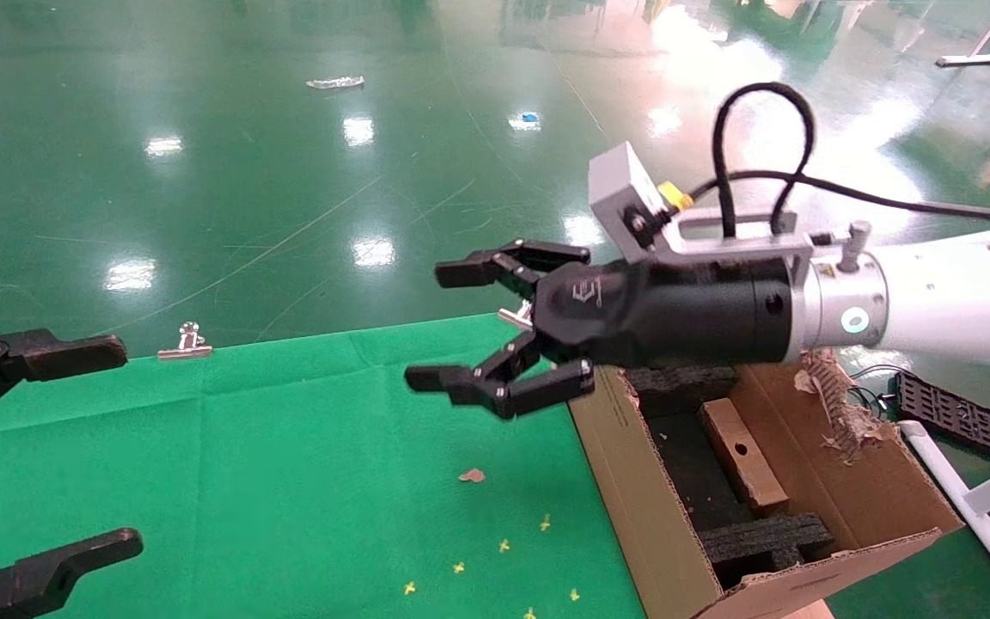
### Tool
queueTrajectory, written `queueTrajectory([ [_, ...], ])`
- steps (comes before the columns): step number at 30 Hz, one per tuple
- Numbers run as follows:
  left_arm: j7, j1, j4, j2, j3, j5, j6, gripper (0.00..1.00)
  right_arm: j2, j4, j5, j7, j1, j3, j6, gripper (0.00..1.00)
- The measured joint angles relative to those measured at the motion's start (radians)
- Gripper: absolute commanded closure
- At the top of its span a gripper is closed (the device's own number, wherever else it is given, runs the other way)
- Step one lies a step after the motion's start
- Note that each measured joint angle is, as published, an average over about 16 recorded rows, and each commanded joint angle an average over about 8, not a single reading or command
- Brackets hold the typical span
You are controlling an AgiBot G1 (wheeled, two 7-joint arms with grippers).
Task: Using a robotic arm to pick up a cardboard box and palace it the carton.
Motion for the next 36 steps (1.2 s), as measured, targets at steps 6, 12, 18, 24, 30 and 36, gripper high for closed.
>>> queueTrajectory([
  [6,0.000,0.000,0.000,0.000,0.000,0.000,0.000,0.00,0.008,0.097,0.050,-0.045,-0.125,0.127,-0.026,0.00],
  [12,0.000,0.000,0.000,0.000,0.001,0.000,0.000,0.00,0.015,0.184,0.095,-0.085,-0.240,0.242,-0.049,0.00],
  [18,0.000,0.000,0.000,0.000,0.001,-0.001,-0.001,0.00,0.019,0.239,0.124,-0.108,-0.312,0.314,-0.064,0.00],
  [24,0.001,0.000,0.000,0.000,0.001,-0.001,-0.001,0.00,0.021,0.255,0.133,-0.114,-0.333,0.335,-0.068,0.00],
  [30,0.000,0.000,0.000,0.000,0.001,-0.001,-0.001,0.00,0.021,0.246,0.130,-0.111,-0.322,0.324,-0.067,0.00],
  [36,0.000,0.000,0.000,0.000,0.001,-0.001,-0.001,0.00,0.020,0.239,0.125,-0.109,-0.312,0.315,-0.064,0.00],
])
